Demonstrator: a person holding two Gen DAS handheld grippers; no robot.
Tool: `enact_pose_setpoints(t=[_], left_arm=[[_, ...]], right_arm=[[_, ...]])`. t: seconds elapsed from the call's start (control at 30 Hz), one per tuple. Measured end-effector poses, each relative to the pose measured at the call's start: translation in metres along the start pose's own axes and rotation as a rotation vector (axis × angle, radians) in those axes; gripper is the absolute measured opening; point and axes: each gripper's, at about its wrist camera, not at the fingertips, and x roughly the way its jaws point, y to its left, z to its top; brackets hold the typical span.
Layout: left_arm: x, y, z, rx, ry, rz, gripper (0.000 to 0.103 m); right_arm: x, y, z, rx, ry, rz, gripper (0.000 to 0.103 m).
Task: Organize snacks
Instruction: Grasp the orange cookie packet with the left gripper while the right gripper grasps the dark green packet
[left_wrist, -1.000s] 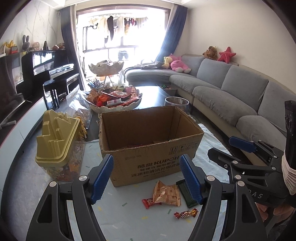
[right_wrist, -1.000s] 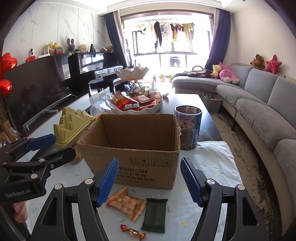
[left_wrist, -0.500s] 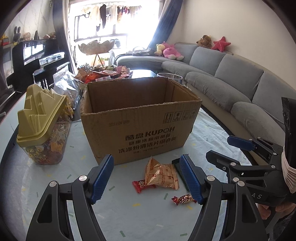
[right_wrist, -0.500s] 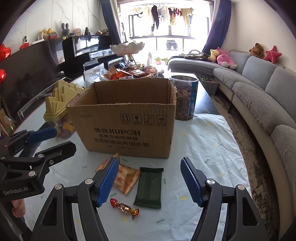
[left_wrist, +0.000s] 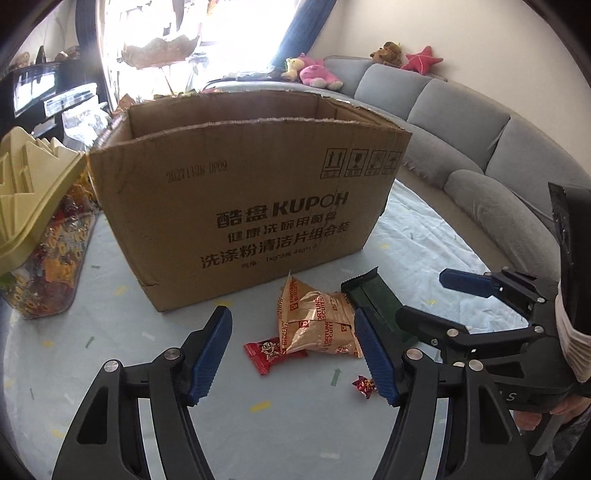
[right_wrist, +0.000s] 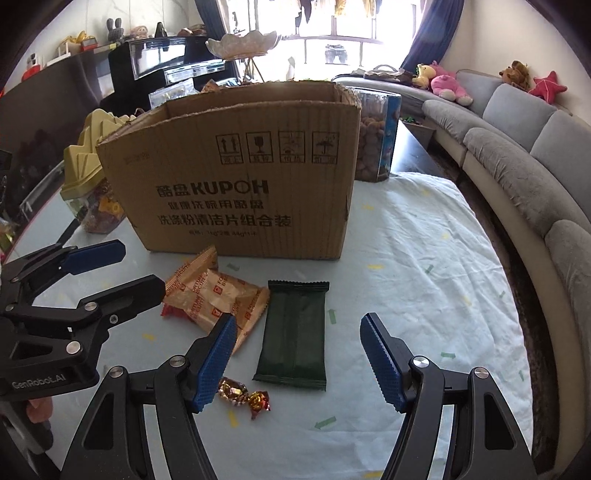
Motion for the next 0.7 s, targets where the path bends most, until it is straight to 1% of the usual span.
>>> enact_pose_setpoints(t=[0.13, 0.33, 0.5, 0.6, 0.7], left_arm=[[0.013, 0.006, 0.0, -0.015, 0.032, -0.033, 0.062], [0.027, 0.012, 0.002, -0.032, 0.07, -0.073, 0.057], [0.041, 0.011, 0.002, -0.018, 0.101, -0.074, 0.053], [0.044, 0.01, 0.001, -0.018, 0.108, -0.084, 0.053], [0.048, 0.008, 0.002, -0.014, 0.115, -0.091, 0.05]], right_arm=[[0.014, -0.002, -0.002, 0.019, 0.043, 0.009, 0.07], [0.029, 0.0, -0.004, 0.027, 0.072, 0.016, 0.07], [0.037, 0.001, -0.004, 0.029, 0.088, 0.017, 0.069], [0.042, 0.004, -0.005, 0.017, 0.096, 0.01, 0.067], [0.045, 0.006, -0.006, 0.02, 0.101, 0.013, 0.065]])
